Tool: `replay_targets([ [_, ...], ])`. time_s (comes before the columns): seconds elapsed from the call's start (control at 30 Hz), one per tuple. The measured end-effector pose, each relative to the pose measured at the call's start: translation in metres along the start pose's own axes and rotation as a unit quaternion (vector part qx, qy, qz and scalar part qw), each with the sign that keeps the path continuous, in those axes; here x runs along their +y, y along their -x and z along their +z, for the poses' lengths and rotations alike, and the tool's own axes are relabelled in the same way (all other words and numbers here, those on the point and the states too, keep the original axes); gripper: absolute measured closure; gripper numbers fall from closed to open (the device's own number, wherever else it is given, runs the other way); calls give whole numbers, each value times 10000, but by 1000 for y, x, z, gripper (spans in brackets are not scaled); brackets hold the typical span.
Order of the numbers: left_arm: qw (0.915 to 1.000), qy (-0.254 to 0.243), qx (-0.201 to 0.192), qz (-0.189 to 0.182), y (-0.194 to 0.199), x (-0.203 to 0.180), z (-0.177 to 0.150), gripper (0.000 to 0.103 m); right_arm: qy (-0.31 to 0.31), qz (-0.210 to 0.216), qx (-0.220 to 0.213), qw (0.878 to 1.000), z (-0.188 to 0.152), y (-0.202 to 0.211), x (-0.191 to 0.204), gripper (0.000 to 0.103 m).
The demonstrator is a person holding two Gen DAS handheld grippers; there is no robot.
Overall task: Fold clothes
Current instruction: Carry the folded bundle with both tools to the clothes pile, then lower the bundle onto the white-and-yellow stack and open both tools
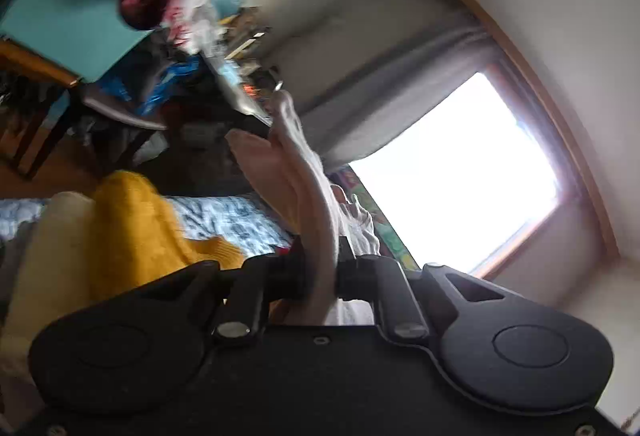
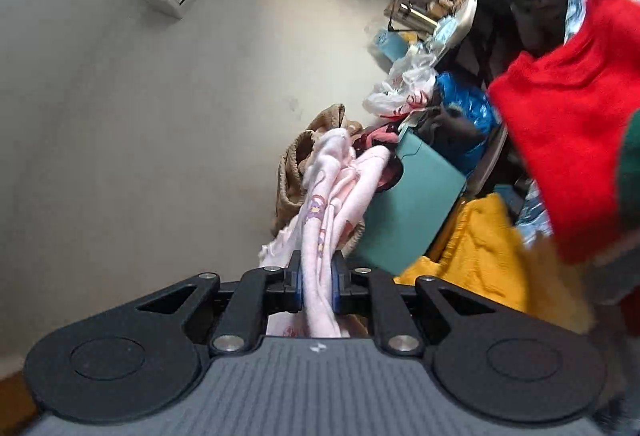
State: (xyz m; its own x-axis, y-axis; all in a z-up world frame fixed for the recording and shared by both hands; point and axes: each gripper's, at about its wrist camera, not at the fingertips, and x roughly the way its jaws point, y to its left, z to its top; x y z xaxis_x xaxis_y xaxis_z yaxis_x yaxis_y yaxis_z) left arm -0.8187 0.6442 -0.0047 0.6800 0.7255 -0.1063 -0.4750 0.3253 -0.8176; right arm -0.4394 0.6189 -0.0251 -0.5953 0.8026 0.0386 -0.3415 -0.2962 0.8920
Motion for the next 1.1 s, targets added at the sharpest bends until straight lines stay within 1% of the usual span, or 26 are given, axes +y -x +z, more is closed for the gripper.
replay_targets([
  [0.03,9997,77,69,241,-8,18,-4,91,-52,-62,40,10000,-4,-8,-8,88],
  [0.07,9982,175,175,545,-20,37,-12,91,-60,-261,110,9996,-9,-16,-21,88],
  [0.1,9956,273,281,849,-32,56,-20,90,-63,-615,228,9978,-16,-25,-36,87],
  [0.13,9944,416,312,918,-39,74,-27,86,-120,-986,359,9944,-23,-34,-53,90],
  [0.17,9954,548,254,742,-39,84,-31,85,-279,-1263,453,9906,-31,-39,-72,91],
  [0.2,9964,545,184,616,-37,85,-32,85,-390,-1215,384,9911,-36,-38,-82,91],
  [0.23,9972,468,123,567,-34,82,-31,85,-425,-1112,306,9924,-38,-35,-81,90],
  [0.27,9978,379,85,535,-34,79,-31,85,-372,-1027,256,9937,-38,-32,-74,88],
  [0.3,9980,349,69,514,-34,77,-31,84,-258,-991,211,9945,-39,-30,-66,84],
  [0.33,9981,368,57,492,-34,76,-30,79,-35,-1060,177,9942,-38,-27,-56,81],
  [0.37,9982,362,37,468,-32,73,-29,68,132,-1124,139,9935,-38,-22,-46,78],
  [0.4,9986,287,-3,449,-28,70,-28,60,298,-1187,102,9924,-37,-17,-37,74],
  [0.43,9988,130,-82,472,-22,63,-28,47,465,-1250,64,9910,-37,-12,-27,72],
  [0.47,9984,-58,-177,542,-13,58,-27,44,629,-1317,36,9893,-37,-6,-19,71],
  [0.53,9960,-465,-333,683,0,45,-30,43,942,-1469,23,9847,-37,6,-6,64],
  [0.6,9940,-680,-368,770,1,40,-33,43,1261,-1674,3,9778,-37,19,3,61],
  [0.67,9932,-690,-300,883,5,39,-35,45,1711,-1925,-46,9663,-42,26,16,61],
  [0.73,9930,-624,-356,942,14,38,-38,45,2054,-2024,-16,9575,-49,19,24,61],
  [0.8,9924,-663,-404,953,28,35,-40,45,2112,-2068,73,9553,-52,12,32,61],
  [0.87,9919,-732,-358,974,40,35,-47,45,2178,-2058,135,9540,-61,14,40,61],
  [0.9,9906,-855,-252,1038,44,34,-52,45,2245,-2087,193,9517,-67,17,43,61],
  [0.97,9843,-1238,38,1259,50,28,-66,37,2326,-2241,339,9458,-79,24,47,53],
  [1.0,9786,-1490,186,1408,52,23,-76,34,2364,-2322,419,9426,-85,27,49,45],
  [1.03,9720,-1736,339,1548,54,19,-86,25,2422,-2430,510,9379,-92,32,50,37],
  [1.07,9645,-1973,496,1684,55,15,-97,18,2529,-2578,591,9306,-100,38,54,34],
  [1.1,9568,-2198,626,1799,57,9,-108,15,2636,-2724,672,9229,-108,44,57,29],
])
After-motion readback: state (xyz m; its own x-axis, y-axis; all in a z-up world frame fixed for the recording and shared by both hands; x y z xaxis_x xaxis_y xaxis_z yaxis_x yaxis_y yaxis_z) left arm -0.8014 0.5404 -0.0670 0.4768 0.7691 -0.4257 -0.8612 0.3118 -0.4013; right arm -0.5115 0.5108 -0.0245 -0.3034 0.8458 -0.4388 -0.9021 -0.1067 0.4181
